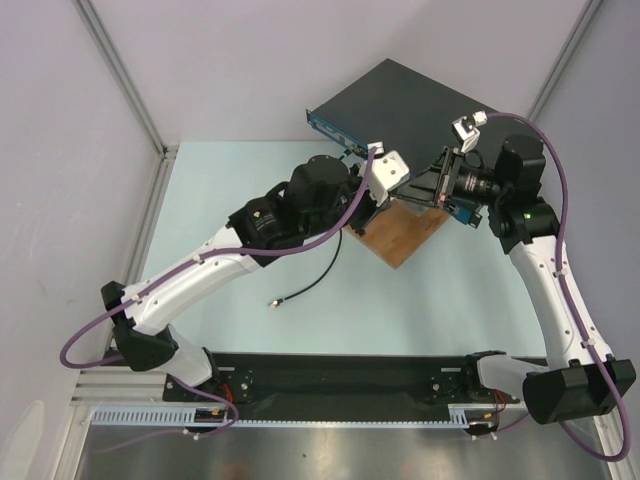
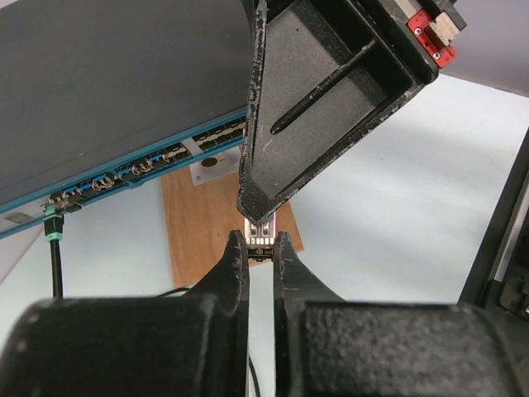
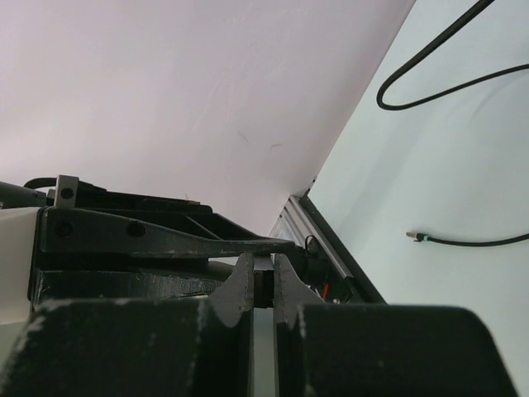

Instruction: Insert the plug into the switch port

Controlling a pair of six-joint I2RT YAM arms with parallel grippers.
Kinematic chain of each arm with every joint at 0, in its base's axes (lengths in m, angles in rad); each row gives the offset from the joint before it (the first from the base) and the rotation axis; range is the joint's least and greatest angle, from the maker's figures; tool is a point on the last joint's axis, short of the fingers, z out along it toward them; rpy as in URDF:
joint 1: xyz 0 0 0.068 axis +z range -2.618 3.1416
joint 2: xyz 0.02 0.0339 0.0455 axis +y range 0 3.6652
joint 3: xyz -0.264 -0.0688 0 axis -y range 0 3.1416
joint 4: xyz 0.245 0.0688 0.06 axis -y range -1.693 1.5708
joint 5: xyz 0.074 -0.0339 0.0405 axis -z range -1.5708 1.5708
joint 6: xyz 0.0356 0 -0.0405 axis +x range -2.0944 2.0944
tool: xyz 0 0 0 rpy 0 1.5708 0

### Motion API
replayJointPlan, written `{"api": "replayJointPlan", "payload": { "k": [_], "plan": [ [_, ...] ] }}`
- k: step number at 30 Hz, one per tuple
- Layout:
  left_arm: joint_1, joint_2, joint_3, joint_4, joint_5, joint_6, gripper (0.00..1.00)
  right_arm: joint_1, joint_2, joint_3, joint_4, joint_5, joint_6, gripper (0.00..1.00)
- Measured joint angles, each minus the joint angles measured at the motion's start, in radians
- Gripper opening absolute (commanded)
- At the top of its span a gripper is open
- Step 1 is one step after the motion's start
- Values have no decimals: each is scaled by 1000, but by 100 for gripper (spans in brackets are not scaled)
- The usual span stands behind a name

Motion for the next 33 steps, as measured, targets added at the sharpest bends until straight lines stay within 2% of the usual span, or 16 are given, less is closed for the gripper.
{"api": "replayJointPlan", "payload": {
  "k": [2, 3, 6, 9, 15, 22, 29, 33],
  "plan": [
    [0, 0, 0, 0, 2, 4, 1, 0, -1, 0, 0, 3, 0, 11],
    [0, 0, 0, 0, 4, 5, 0, 0, -1, 0, 0, 5, 0, 31],
    [0, 0, 0, -2, 12, -1, 0, -3, -5, 0, -11, 8, -5, 63],
    [0, 0, 0, -8, 14, -20, 0, -21, -11, 0, -30, 23, -35, 74],
    [0, 0, -7, -92, 9, -98, 0, -129, -35, 27, -129, 84, -108, 79],
    [4, 39, -27, -187, -13, -190, 0, -317, -81, 150, -287, 162, -254, 83],
    [75, 182, 116, -298, -18, -241, 0, -543, -97, 235, -512, 174, -465, 95],
    [111, 233, 203, -351, -11, -265, 0, -665, -73, 238, -646, 169, -570, 96]
  ]
}}
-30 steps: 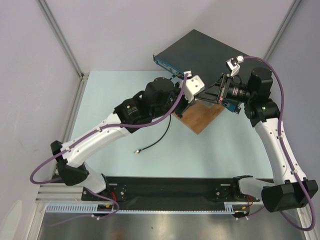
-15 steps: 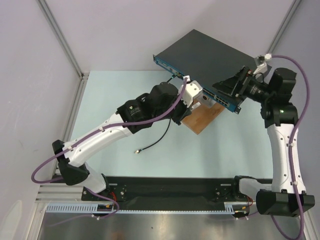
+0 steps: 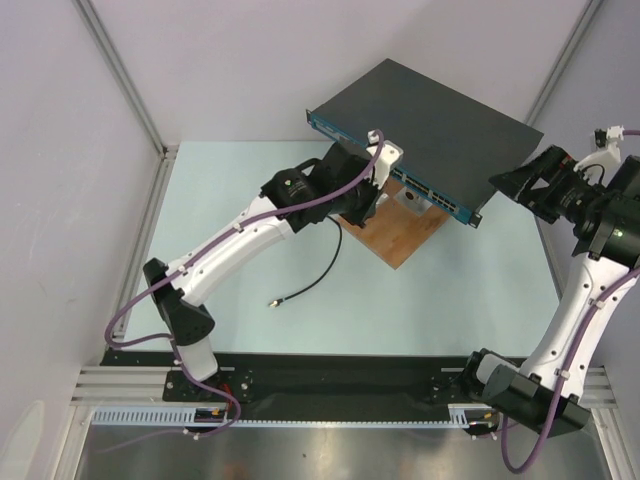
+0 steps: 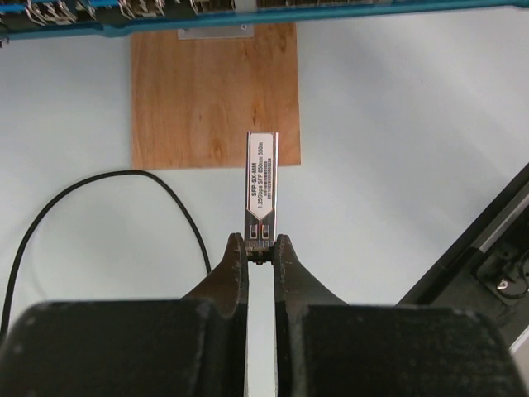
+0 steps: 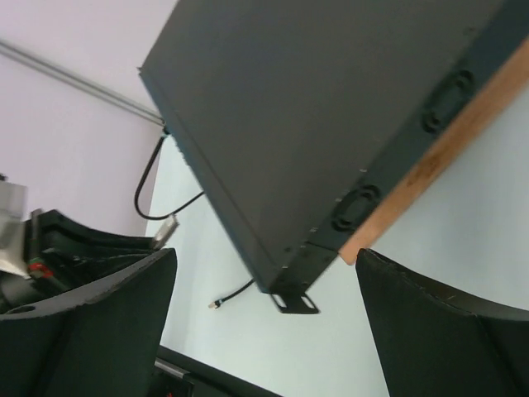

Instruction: Insert the plug into the switch port

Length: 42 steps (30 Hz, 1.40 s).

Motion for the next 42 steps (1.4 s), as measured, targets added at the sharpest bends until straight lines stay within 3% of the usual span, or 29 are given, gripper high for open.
{"api": "replayJointPlan", "payload": {
  "k": [8, 19, 25, 31, 42],
  "plan": [
    [0, 103, 232, -93, 3, -46, 0, -37, 14, -113, -16, -28, -16, 96],
    [0, 166, 306, -125, -2, -82, 0, -34, 11, -340, 233, -107, 153, 95],
    [9, 179, 320, -125, -1, -112, 0, 10, 10, -385, 363, -122, 233, 90],
    [26, 202, 333, -125, -2, -118, 0, 71, 10, -406, 443, -102, 282, 78],
    [38, 237, 358, -120, -11, -117, 0, 86, 4, -423, 444, -58, 338, 30]
  ]
}}
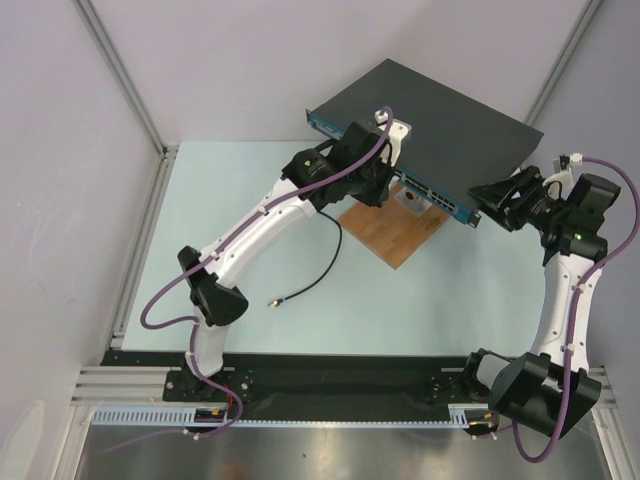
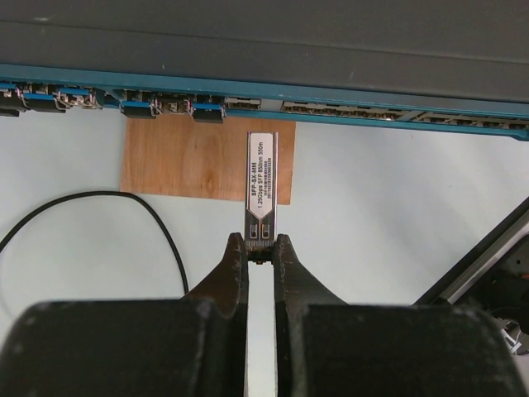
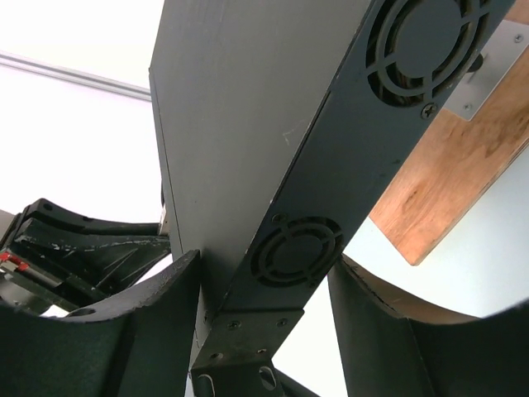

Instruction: Insert the plug into the switch port

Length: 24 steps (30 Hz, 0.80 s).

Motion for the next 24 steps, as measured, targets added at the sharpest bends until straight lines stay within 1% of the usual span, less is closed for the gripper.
{"api": "replayJointPlan", "payload": {
  "k": [1, 2, 3, 4, 7, 8, 10, 24],
  "plan": [
    [1, 2, 0, 2, -2, 0, 0, 1, -1, 0, 0, 2, 0, 27],
    [2, 6, 0, 4, -4, 0, 0, 1, -1, 0, 0, 3, 1, 21],
    [4, 10, 0, 8, -8, 0, 0, 3, -2, 0, 0, 4, 2, 18],
    [6, 12, 0, 11, -10, 0, 0, 3, -2, 0, 0, 5, 2, 13],
    [13, 21, 0, 18, -21, 1, 0, 5, -3, -2, 0, 7, 3, 4],
    [14, 23, 0, 22, -21, 2, 0, 5, -4, -2, 0, 8, 4, 2],
    [14, 26, 0, 29, -24, 3, 0, 7, -5, -2, 0, 10, 4, 0],
    [14, 29, 11, 52, -30, 3, 0, 12, -7, -3, 1, 16, 7, 0]
  ]
}}
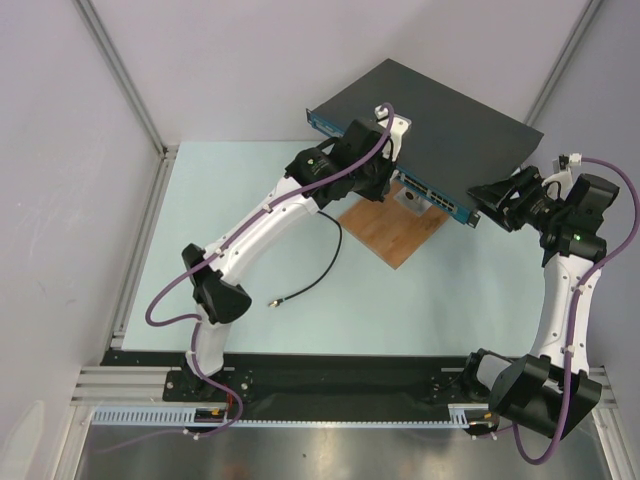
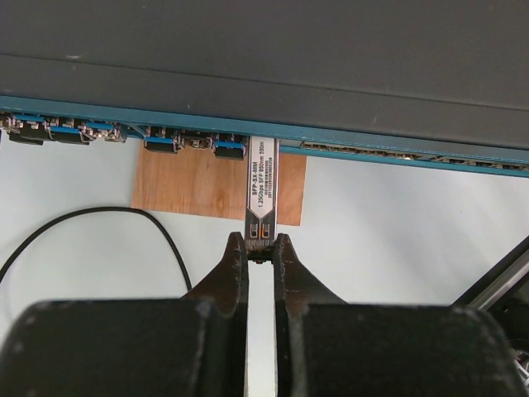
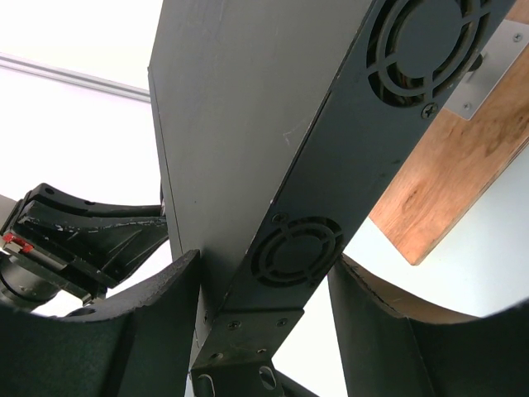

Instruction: Insert the plug into the switch port

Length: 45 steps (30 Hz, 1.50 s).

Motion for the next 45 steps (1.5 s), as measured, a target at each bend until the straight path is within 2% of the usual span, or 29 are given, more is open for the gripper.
{"api": "replayJointPlan", "payload": {
  "k": [45],
  "plan": [
    [-2, 31, 60, -34, -11, 0, 0, 6, -11, -13, 22, 13, 15, 0]
  ]
}}
